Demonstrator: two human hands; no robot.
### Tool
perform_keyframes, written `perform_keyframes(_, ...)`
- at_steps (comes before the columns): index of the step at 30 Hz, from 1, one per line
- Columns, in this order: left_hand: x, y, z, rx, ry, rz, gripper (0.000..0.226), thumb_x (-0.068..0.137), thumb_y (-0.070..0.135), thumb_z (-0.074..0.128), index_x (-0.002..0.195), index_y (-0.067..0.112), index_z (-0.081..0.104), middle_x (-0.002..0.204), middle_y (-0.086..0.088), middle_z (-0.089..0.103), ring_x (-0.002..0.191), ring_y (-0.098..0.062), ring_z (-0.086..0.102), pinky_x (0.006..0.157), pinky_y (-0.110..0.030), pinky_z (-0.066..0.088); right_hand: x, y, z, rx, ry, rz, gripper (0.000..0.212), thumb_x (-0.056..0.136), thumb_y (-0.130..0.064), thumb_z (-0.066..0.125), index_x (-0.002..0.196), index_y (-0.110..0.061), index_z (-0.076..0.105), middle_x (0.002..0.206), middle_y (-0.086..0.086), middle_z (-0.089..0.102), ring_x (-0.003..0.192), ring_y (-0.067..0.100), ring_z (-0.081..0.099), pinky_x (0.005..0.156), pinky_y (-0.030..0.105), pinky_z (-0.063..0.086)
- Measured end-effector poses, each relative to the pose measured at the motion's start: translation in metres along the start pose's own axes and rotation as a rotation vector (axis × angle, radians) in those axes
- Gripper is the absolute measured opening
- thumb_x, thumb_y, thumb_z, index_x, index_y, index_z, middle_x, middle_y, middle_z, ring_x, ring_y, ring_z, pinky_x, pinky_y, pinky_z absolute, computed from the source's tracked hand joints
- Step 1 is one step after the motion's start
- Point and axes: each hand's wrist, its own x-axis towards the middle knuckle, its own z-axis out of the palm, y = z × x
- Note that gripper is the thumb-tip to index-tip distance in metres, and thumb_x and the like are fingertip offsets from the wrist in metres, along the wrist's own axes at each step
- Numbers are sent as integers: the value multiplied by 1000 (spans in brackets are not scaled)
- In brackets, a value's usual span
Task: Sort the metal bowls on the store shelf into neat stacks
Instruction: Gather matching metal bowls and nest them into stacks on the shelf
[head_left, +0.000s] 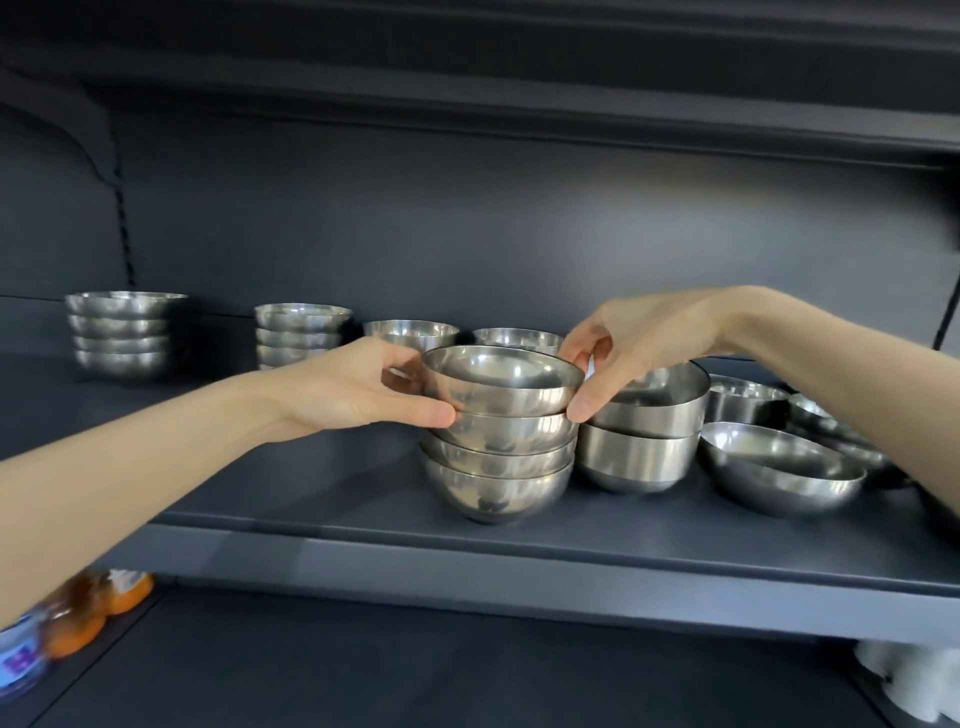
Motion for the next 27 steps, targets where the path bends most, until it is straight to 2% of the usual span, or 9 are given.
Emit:
perform_keyframes(2, -3, -1, 2, -25, 1, 3, 37, 65, 30, 73, 97, 11, 68, 92, 18, 74, 92, 4, 66, 82, -11, 45, -1, 1, -1, -7, -5, 13, 83, 50, -61, 80, 110, -7, 61, 86, -10, 55, 79, 9, 50, 68, 22, 35)
perform_keyframes(4, -6, -4, 4, -57, 6, 9, 25, 75, 19, 72, 98, 13, 66, 93, 16, 74, 92, 2, 66, 82, -12, 47, -1, 1, 0, 20, 2, 21, 76, 52, -53, 85, 118, -26, 60, 104, -19, 62, 100, 2, 58, 82, 17, 43)
perform_keyframes(7, -10, -10, 11, -143, -12, 11, 36, 75, 6, 75, 107, 15, 61, 99, 8, 75, 96, -4, 67, 81, -14, 50, 0, 5, 2, 51, 27, 8, 92, 46, -55, 85, 129, -35, 51, 120, -21, 58, 115, -2, 53, 91, 17, 41)
perform_keyframes(10, -13, -21, 23, -164, 12, 25, 60, 63, 11, 86, 116, 21, 58, 111, 2, 71, 105, -10, 65, 87, -16, 51, -2, 7, 3, 66, 46, 12, 99, 41, -59, 80, 132, -39, 46, 122, -24, 56, 116, -5, 51, 96, 18, 39)
perform_keyframes(12, -13, -28, 31, -165, 53, 34, 66, 55, 20, 86, 115, 23, 57, 107, 4, 70, 102, -9, 65, 91, -18, 50, -4, 6, 5, 80, 59, 2, 99, 43, -57, 82, 133, -40, 44, 123, -25, 56, 115, -7, 52, 97, 18, 39)
perform_keyframes(16, -11, -34, 41, -205, 62, 29, 63, 57, 22, 84, 113, 23, 55, 98, 10, 73, 99, -9, 67, 86, -18, 52, -7, 1, 12, 125, 39, -18, 83, 50, -49, 82, 125, -41, 46, 115, -27, 61, 107, -10, 56, 94, 16, 40)
perform_keyframes(19, -8, -35, 46, -221, 90, 22, 71, 51, 27, 85, 114, 23, 52, 96, 8, 75, 101, -11, 66, 91, -23, 52, -8, -2, 16, 146, 45, -13, 77, 53, -49, 81, 123, -41, 50, 114, -27, 62, 109, -9, 55, 95, 17, 39)
perform_keyframes(23, -5, -41, 48, -245, 159, 13, 71, 51, 22, 88, 114, 21, 55, 102, 2, 74, 100, -12, 68, 89, -23, 52, -7, -6, 21, 147, 86, -6, 77, 50, -52, 81, 120, -41, 52, 113, -25, 61, 110, -6, 56, 95, 20, 41)
perform_keyframes(27, -4, -46, 43, -234, 168, 21, 65, 57, 15, 90, 113, 20, 58, 100, 6, 74, 98, -8, 68, 84, -18, 51, -1, -11, 22, 138, 107, 2, 81, 49, -54, 81, 122, -38, 52, 114, -23, 61, 108, -5, 56, 98, 22, 42)
